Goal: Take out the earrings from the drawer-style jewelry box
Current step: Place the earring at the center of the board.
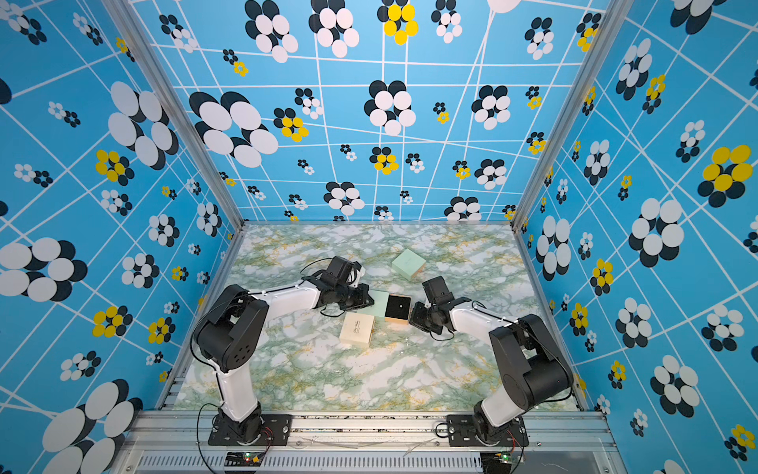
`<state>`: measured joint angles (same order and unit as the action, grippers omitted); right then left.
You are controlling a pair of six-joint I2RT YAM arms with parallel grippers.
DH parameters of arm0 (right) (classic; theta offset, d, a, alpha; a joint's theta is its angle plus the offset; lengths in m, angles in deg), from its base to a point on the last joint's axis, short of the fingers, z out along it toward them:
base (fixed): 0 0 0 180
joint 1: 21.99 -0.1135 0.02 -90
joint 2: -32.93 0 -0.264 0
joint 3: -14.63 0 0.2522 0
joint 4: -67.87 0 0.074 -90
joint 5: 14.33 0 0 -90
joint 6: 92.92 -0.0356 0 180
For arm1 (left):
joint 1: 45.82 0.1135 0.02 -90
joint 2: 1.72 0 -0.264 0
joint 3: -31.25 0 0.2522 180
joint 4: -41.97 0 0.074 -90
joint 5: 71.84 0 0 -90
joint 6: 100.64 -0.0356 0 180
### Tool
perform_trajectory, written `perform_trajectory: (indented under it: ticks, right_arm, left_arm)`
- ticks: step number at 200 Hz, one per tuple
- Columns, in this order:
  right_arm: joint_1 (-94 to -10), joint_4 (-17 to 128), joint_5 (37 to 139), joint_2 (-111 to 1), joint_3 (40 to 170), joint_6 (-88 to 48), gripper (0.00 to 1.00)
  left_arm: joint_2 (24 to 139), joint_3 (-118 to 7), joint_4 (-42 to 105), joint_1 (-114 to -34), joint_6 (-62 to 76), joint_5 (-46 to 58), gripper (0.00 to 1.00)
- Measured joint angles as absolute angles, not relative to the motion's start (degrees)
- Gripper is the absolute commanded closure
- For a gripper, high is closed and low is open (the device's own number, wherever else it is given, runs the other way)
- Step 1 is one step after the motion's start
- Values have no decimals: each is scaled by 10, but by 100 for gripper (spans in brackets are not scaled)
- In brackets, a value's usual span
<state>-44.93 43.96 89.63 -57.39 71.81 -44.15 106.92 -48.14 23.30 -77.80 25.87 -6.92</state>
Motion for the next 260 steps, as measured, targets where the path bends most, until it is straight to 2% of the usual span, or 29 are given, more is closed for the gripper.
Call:
perform_trajectory:
  ticks: [112,161,196,260]
  right_arm:
    - [-431,463,906,-587,718,-443,95]
    - [-429,463,909,-587,718,-445,89]
    - [-429,462,909,-587,718,-446,79]
    - [-429,459,910,-587,717,-447,75]
  left_arm:
    - [1069,-481,231,-778,259,-69,100]
    - [1069,-482,230,-778,258,-69,100]
    - [1069,-482,230,-778,258,-69,100]
    - [1069,-482,228,-778,258,-69,100]
